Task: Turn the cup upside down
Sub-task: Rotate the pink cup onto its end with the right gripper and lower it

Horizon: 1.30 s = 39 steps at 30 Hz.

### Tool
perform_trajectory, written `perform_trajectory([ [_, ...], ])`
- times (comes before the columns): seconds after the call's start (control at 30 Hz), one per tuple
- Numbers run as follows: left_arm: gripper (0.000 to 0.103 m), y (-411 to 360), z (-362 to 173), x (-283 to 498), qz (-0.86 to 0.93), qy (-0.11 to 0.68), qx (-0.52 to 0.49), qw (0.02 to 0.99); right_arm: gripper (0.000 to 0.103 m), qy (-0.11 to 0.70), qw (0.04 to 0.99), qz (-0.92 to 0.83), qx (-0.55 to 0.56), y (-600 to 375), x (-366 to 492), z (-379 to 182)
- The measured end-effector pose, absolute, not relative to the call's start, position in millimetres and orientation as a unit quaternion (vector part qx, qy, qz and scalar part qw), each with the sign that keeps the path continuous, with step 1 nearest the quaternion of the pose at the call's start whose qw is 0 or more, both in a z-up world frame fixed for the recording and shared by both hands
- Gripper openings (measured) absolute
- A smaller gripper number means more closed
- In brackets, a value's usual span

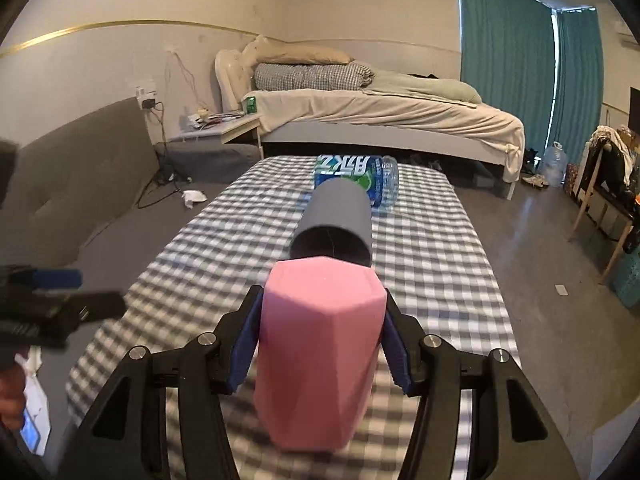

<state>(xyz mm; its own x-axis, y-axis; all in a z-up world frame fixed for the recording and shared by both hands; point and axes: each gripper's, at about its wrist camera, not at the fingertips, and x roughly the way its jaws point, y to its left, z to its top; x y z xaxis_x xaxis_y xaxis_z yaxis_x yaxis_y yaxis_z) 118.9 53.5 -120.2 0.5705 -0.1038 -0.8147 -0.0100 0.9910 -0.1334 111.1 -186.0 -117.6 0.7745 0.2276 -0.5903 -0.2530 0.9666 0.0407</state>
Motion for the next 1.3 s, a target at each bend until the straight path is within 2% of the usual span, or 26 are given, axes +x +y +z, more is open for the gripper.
perform_trajectory([
  [0.27,0.101,41,-112,111,-0.035,0.454,-0.054,0.888,0.056,0.344,0.929,0.133,-0.004,-200,99,-114],
  [0.3,0.101,40,-110,110,-0.035,0.452,-0.052,0.890,0.059,0.358,0.924,0.133,-0.008,-198,101,-115],
  [0.37,0.101,38,-107,107,-0.034,0.448,-0.047,0.892,0.083,0.372,0.920,0.125,-0.011,-196,100,-119],
  [0.43,0.101,38,-106,106,-0.032,0.447,-0.046,0.893,0.087,0.374,0.919,0.124,-0.002,-198,97,-122],
  [0.63,0.101,35,-111,105,-0.032,0.455,-0.045,0.889,0.085,0.431,0.896,0.107,0.007,-202,110,-143],
  [0.7,0.101,34,-112,106,-0.031,0.455,-0.043,0.889,0.075,0.437,0.891,0.120,0.016,-203,112,-146],
  [0.73,0.101,34,-112,107,-0.031,0.456,-0.043,0.889,0.066,0.439,0.889,0.127,0.015,-201,113,-146],
  [1.3,0.101,56,-130,115,-0.001,0.459,-0.045,0.887,0.065,0.363,0.918,0.155,-0.019,-149,156,-132],
])
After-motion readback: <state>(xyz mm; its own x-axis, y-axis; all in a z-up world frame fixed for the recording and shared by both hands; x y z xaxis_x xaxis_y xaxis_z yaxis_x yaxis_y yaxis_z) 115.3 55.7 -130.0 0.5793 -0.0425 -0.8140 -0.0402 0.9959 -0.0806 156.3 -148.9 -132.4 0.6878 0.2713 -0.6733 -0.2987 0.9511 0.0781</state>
